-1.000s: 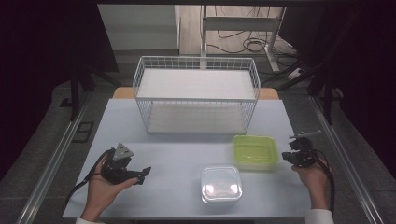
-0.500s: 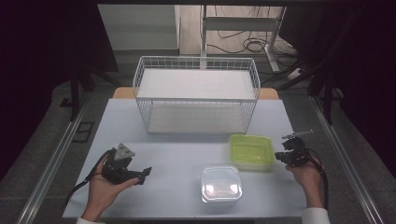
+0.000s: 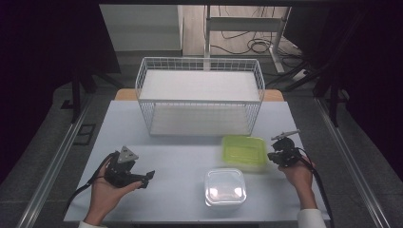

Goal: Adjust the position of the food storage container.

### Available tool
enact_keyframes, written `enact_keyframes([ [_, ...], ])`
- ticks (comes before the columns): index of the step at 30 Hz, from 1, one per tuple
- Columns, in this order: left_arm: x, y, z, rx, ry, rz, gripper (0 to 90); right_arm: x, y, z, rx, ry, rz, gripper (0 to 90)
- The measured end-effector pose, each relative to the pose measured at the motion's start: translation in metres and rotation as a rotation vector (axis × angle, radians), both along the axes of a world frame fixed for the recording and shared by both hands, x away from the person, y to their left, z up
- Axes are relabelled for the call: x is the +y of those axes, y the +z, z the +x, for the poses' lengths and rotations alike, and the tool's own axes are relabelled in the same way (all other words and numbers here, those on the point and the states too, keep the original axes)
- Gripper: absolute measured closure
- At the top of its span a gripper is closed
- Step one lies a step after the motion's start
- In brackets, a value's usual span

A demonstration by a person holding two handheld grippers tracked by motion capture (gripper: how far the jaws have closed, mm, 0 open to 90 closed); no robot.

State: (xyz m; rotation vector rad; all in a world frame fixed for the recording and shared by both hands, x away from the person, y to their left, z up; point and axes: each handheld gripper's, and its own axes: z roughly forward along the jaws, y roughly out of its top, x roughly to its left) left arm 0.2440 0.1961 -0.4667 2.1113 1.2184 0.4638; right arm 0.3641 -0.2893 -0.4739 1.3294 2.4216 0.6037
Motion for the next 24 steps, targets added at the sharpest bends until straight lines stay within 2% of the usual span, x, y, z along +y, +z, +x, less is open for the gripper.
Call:
enact_keyframes([
  [6, 0.0, 0.0, 0.0, 0.002, -0.002, 0.004, 10.1, 0.018, 0.001, 0.006, -0.032, 0.04, -0.031, 89.2],
  [10, 0.0, -0.001, 0.002, 0.005, -0.003, 0.008, 10.1, 0.025, 0.0, 0.011, -0.036, 0.062, -0.018, 89.2],
  [17, -0.001, -0.003, 0.003, 0.01, -0.005, 0.011, 10.1, 0.04, -0.001, 0.02, -0.054, 0.123, -0.038, 89.2],
  [24, -0.002, -0.004, 0.003, 0.01, -0.001, 0.01, 10.1, 0.052, -0.003, 0.027, -0.062, 0.152, -0.018, 89.2],
])
